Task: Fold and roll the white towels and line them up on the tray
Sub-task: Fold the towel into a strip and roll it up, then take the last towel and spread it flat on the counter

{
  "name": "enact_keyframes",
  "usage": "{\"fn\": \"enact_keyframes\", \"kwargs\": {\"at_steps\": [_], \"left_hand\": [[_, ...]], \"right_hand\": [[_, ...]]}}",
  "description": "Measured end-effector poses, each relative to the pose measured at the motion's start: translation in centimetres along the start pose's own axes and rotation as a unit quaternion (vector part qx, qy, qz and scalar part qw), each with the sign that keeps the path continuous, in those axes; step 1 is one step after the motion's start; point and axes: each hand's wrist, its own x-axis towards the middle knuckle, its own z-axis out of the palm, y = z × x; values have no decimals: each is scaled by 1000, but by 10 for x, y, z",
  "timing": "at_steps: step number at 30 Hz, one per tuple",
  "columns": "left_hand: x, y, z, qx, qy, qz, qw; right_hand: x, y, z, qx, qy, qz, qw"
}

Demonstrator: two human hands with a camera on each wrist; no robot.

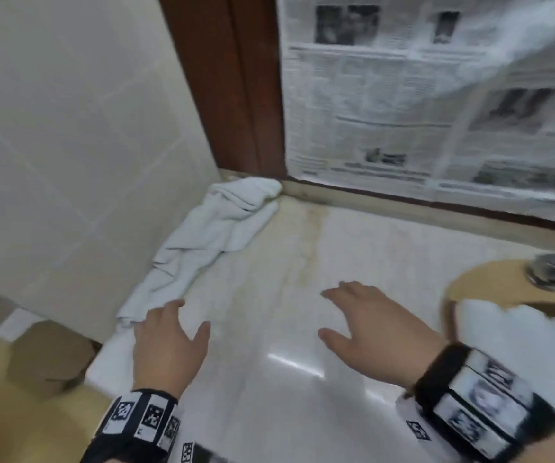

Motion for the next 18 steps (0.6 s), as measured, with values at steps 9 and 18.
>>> {"fn": "enact_keyframes", "kwargs": {"at_steps": [9,18], "left_hand": [[90,-96,23,47,-50,-7,998],[83,-117,33,8,-65,25,998]], "right_hand": [[261,-128,60,-5,-18,-50,999],[344,-140,81,-36,60,-38,997]]}}
